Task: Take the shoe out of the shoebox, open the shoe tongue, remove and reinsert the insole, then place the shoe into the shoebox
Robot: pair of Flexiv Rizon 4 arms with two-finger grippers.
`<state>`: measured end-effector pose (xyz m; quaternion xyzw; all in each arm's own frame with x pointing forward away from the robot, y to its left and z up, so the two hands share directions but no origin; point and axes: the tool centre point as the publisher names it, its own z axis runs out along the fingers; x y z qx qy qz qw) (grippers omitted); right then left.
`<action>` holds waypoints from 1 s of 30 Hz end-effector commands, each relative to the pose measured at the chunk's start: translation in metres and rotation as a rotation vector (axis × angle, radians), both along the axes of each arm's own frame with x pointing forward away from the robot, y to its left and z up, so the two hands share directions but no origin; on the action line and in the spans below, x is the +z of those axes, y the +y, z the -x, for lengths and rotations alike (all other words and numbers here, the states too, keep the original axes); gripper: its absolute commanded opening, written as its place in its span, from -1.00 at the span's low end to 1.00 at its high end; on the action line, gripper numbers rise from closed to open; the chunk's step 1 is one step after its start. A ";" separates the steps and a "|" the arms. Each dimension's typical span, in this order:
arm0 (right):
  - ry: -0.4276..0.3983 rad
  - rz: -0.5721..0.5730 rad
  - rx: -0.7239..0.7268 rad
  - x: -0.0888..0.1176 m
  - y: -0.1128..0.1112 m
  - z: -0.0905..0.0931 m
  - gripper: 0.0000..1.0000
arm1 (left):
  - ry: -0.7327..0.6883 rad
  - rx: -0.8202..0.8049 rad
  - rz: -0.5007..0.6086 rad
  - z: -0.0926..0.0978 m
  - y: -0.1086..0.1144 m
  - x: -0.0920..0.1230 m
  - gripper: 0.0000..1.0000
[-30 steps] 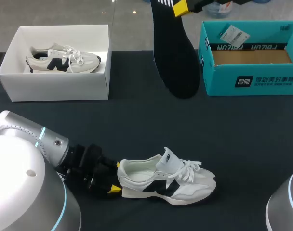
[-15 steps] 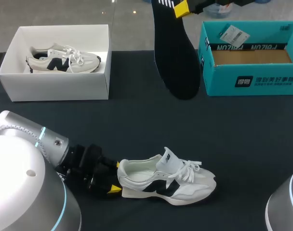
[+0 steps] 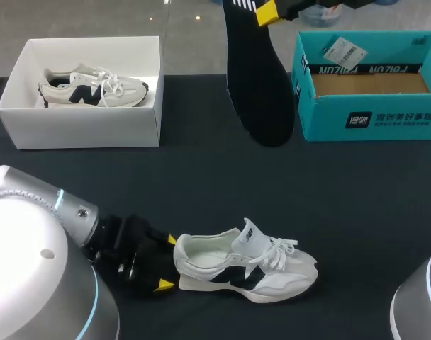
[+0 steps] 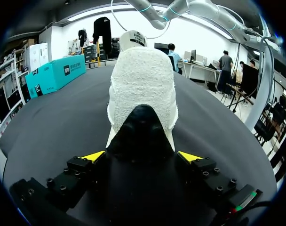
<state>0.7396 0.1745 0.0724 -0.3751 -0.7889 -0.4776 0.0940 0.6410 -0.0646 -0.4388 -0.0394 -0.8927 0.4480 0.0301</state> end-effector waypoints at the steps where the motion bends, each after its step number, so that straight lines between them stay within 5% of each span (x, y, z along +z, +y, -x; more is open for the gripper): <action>1: 0.002 0.002 -0.001 0.000 0.002 -0.001 -1.00 | -0.016 0.006 -0.022 0.000 0.008 0.003 1.00; 18: 0.002 0.002 -0.001 0.000 0.002 -0.001 -1.00 | -0.174 0.004 -0.395 0.004 0.062 0.063 1.00; 30: 0.002 0.002 -0.001 0.000 0.002 -0.001 -1.00 | -0.137 0.015 -0.396 0.013 0.067 0.095 1.00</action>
